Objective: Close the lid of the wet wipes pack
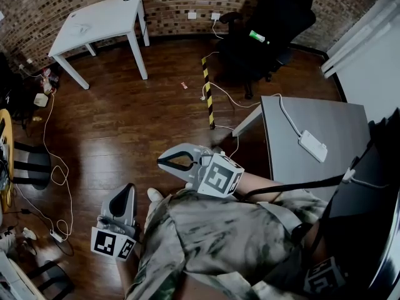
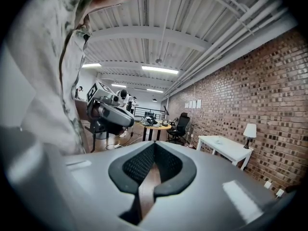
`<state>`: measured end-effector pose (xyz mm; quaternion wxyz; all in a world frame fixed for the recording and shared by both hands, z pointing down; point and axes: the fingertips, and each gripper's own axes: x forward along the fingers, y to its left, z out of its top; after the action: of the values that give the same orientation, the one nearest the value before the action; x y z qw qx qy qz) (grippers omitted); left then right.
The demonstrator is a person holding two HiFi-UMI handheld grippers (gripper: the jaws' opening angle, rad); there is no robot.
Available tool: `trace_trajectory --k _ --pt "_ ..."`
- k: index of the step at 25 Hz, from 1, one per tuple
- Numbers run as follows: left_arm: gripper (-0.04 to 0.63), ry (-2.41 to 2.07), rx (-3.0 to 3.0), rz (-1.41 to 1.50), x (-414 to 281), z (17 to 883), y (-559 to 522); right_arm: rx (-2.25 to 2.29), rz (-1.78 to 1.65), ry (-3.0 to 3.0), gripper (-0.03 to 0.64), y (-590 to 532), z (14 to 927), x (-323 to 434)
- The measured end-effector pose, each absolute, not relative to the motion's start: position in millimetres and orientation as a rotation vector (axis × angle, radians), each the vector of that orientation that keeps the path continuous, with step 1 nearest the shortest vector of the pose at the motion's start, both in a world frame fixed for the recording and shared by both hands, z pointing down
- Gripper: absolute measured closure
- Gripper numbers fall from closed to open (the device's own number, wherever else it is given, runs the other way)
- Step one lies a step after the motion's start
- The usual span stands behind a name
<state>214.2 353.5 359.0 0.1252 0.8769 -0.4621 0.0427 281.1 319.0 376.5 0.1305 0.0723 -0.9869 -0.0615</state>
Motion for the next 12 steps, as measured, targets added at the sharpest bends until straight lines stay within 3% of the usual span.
trace_trajectory --k 12 --pt "0.595 -1.289 2.566 0.108 170 369 327 0.262 -0.172 -2.82 0.611 294 390 238"
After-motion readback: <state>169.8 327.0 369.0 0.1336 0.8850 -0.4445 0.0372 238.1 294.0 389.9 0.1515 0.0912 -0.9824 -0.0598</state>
